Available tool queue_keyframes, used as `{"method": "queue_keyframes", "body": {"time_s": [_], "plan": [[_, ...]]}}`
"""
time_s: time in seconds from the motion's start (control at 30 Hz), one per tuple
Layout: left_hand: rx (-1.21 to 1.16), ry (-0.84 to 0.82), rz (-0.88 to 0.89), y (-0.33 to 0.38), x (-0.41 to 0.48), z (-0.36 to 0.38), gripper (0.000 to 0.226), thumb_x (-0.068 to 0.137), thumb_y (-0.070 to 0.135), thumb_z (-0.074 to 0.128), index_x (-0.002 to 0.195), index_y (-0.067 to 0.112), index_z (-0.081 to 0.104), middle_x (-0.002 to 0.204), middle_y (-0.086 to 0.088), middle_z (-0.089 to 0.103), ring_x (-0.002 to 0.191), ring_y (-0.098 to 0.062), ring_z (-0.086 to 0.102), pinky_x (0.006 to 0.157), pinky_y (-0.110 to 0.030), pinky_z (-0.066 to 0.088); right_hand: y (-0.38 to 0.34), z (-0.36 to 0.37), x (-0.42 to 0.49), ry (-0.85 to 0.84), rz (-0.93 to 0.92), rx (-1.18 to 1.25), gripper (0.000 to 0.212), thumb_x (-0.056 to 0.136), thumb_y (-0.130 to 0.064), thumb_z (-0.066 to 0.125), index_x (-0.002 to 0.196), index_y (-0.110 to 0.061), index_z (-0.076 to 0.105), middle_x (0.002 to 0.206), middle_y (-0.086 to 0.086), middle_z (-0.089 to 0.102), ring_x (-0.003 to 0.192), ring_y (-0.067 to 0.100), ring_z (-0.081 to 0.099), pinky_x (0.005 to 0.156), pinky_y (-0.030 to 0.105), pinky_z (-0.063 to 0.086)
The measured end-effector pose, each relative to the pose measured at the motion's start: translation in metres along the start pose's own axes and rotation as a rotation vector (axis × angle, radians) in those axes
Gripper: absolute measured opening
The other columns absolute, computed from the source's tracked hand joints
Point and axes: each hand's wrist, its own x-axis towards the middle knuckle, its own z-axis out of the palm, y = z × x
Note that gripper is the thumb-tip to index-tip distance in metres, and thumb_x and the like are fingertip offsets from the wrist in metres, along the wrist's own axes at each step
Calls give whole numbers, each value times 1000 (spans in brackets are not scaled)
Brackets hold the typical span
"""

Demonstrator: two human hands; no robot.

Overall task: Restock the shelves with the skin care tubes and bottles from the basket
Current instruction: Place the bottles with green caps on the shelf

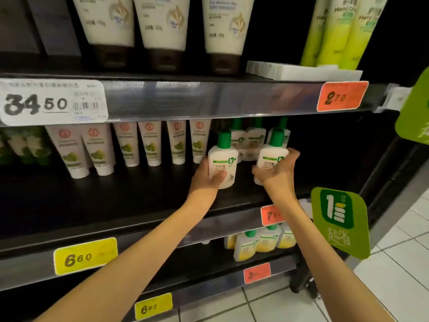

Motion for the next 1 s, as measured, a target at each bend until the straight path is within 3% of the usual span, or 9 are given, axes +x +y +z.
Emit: {"method": "queue_keyframes", "body": {"time_s": [0.07, 0.1, 0.17, 0.37, 0.47, 0.7, 1.0], "plan": [[86, -8, 7, 0, 8, 12, 49, 88, 5, 55, 134, 9, 39, 133, -10, 51, 123, -25, 48, 89, -24, 34, 0, -2, 11, 52, 103, -114, 71, 68, -4, 77, 123, -3, 32, 127, 18, 40, 114, 30, 47, 80, 25, 53], [136, -15, 21, -1, 13, 17, 49, 88, 5, 55, 134, 9, 38, 134, -10, 50, 124, -24, 46, 90, -24, 34, 0, -4, 17, 74, 162, -188, 73, 69, -7, 77, 126, 1, 32, 131, 20, 37, 120, 32, 43, 92, 34, 48], [201, -24, 47, -1, 21, 23, 49, 89, 6, 54, 134, 7, 37, 136, -12, 47, 125, -25, 45, 95, -28, 35, 2, -7, 27, 81, 211, -284, 74, 72, -12, 76, 129, 5, 32, 134, 23, 35, 125, 35, 38, 100, 40, 39], [262, -24, 126, -2, 33, 35, 44, 87, 7, 59, 129, 3, 46, 135, -13, 49, 125, -25, 46, 96, -27, 37, 14, -9, 40, 106, 181, -153, 67, 77, -7, 70, 130, 6, 30, 131, 24, 45, 122, 37, 47, 98, 49, 42], [257, -23, 143, -3, 35, 39, 44, 85, 9, 62, 127, 5, 50, 132, -12, 53, 122, -24, 50, 96, -27, 39, 14, -8, 40, 158, 151, -101, 62, 78, -3, 68, 126, 7, 29, 127, 25, 47, 116, 36, 51, 93, 48, 46], [298, -27, 243, 0, 45, 64, 42, 83, 12, 65, 122, 3, 53, 128, -12, 57, 119, -24, 52, 96, -29, 40, 19, -12, 42, 154, 113, -234, 69, 75, -6, 72, 131, 2, 34, 132, 24, 41, 125, 36, 40, 101, 40, 37], [284, -20, 275, -4, 57, 80, 37, 82, 14, 66, 116, 3, 56, 121, -12, 61, 114, -22, 56, 87, -20, 39, 24, -11, 42, 132, 117, -165, 72, 74, -3, 74, 134, -3, 34, 132, 19, 45, 124, 33, 44, 102, 42, 40]]}}
